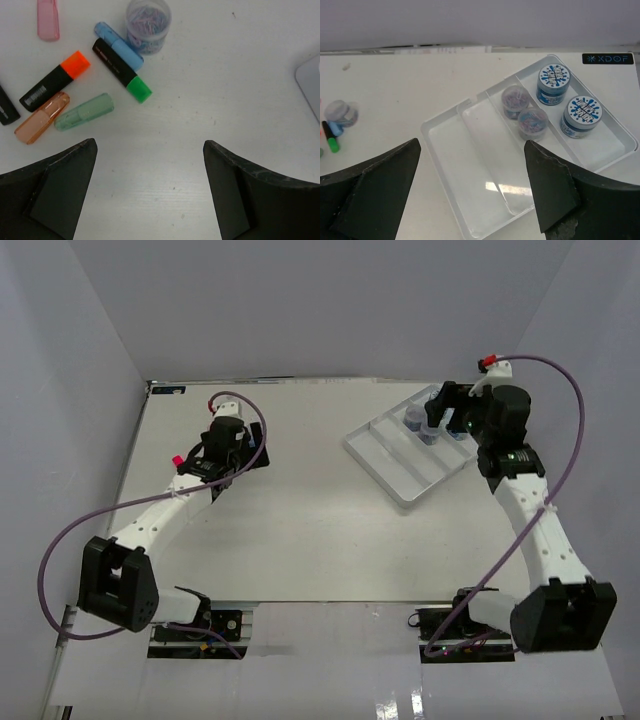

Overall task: Sort the stationery into containers
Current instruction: Place the stationery in the storage box, then pick up the stationery from the center of the board.

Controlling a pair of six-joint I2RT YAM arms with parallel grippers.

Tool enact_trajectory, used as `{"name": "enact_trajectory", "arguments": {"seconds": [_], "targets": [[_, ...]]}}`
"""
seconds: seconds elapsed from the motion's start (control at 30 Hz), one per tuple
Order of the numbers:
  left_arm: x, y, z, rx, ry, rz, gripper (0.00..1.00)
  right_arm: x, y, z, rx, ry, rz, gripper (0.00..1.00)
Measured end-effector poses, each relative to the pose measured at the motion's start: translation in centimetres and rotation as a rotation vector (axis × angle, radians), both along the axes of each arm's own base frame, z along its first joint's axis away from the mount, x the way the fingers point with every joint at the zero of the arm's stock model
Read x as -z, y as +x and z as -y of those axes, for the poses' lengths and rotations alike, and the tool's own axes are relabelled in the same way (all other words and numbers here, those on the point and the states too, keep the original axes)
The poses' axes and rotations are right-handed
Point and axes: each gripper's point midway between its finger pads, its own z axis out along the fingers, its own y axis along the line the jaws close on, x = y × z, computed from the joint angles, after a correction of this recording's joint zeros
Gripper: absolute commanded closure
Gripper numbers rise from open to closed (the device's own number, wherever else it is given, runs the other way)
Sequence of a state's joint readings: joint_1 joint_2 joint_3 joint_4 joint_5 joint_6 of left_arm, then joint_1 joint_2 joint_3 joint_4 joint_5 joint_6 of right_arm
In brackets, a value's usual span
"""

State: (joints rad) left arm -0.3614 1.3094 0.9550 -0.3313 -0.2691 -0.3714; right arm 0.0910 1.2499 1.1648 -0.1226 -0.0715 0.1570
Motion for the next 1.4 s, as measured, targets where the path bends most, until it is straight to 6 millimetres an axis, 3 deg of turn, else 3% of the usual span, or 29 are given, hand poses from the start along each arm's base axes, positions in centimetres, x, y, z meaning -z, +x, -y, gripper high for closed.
{"name": "enact_trajectory", "arguments": {"seconds": [0.1, 0.27, 0.43, 0.6, 0.8, 0.93, 1.07, 1.4], "targets": [[-0.7, 2.7, 0.6, -0.010, 0.003, 0.006, 0.02, -1.0, -3.4, -0.6, -0.040, 0.043, 0.080, 0.10], [-0.1, 7.5, 1.2, -0.025, 0.023, -0.013, 0.02, 0.9, -7.1, -1.6, -0.092, 0.120, 0.100, 0.10], [2.0, 12.7, 0.1, -0.066, 0.041, -0.056, 0.02, 1.7, -8.3, -2.0, -0.102, 0.170, 0.124, 0.10], [3.8, 16.4, -0.8, -0.088, 0.052, -0.083, 0.02, 2.2, -8.6, -2.6, -0.112, 0.203, 0.125, 0.10], [6.5, 17.6, -0.7, -0.073, 0.070, -0.138, 0.02, 2.0, -8.8, -3.3, -0.129, 0.201, 0.134, 0.10], [8.9, 17.1, -0.3, -0.050, 0.067, -0.195, 0.04, 1.9, -8.9, -3.4, -0.133, 0.189, 0.139, 0.10], [9.8, 17.0, 0.0, -0.034, 0.059, -0.221, 0.08, 2.0, -8.9, -3.5, -0.137, 0.179, 0.141, 0.10], [11.2, 17.1, 0.4, -0.006, 0.062, -0.248, 0.40, 2.2, -9.0, -3.6, -0.140, 0.171, 0.136, 0.10]]}}
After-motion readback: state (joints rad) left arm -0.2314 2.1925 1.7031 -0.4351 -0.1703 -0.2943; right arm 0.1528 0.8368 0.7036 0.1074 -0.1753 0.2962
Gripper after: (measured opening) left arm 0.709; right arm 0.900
